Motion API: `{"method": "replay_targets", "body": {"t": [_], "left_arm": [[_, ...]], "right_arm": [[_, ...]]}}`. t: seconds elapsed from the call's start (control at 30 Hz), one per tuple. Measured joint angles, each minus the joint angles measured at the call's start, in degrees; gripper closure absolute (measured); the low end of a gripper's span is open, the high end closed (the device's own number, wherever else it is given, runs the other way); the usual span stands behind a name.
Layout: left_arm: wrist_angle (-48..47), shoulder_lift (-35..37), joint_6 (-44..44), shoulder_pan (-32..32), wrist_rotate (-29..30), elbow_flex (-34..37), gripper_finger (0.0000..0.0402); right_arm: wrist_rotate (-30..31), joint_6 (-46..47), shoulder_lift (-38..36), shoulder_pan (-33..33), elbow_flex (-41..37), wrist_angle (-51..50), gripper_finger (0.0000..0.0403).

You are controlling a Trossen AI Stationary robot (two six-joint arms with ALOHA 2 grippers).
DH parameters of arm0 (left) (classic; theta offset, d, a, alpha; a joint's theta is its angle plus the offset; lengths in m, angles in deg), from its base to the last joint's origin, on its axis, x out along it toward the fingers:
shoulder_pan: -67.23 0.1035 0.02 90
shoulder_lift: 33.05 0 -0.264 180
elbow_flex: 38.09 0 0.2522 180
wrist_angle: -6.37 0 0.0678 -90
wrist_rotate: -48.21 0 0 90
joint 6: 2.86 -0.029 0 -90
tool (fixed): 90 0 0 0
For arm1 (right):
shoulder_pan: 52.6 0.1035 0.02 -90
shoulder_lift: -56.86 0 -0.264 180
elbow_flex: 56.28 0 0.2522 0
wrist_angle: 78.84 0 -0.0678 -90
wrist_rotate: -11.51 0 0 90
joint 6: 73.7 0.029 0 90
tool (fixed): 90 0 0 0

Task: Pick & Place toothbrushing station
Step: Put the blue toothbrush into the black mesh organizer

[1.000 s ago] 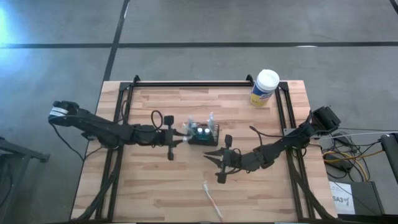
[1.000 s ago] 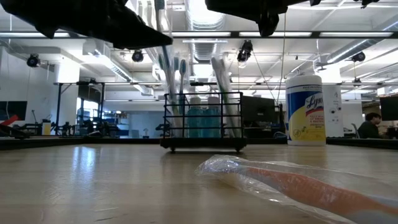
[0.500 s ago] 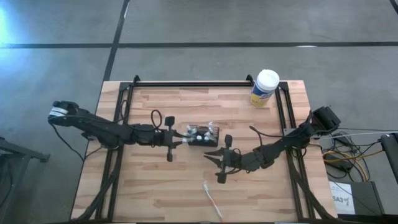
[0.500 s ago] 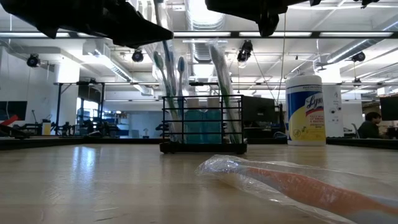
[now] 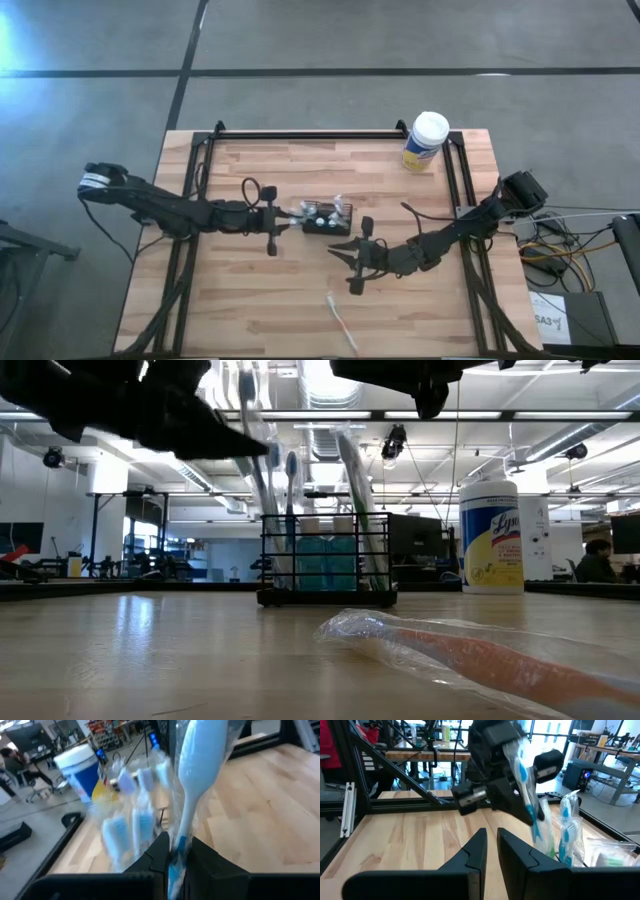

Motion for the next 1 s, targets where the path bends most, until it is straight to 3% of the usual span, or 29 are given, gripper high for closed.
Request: {"method": "replay_targets", "body": {"t": [0.43,0.7,0.83,1.0], "left_arm": [[2.6,-1.4,3.9,2.5,-3.8,1.0,0.0363],[13.5,-13.0,5.3,3.3,-3.6,1.0,0.0363],[14.6,-16.4,7.1,3.9,-3.5,0.2,0.0362],[11.8,-17.8,9.7,4.5,-3.7,-1.5,0.0305]], "right_arm": [[0.0,0.0,0.0,-0.1,0.0,0.4,0.036],[0.0,0.3,0.0,-0.1,0.0,0.3,0.036],[0.0,0.3,0.0,-0.1,0.0,0.3,0.036],[0.0,0.2,0.0,-0.1,0.0,-0.1,0.036]]}}
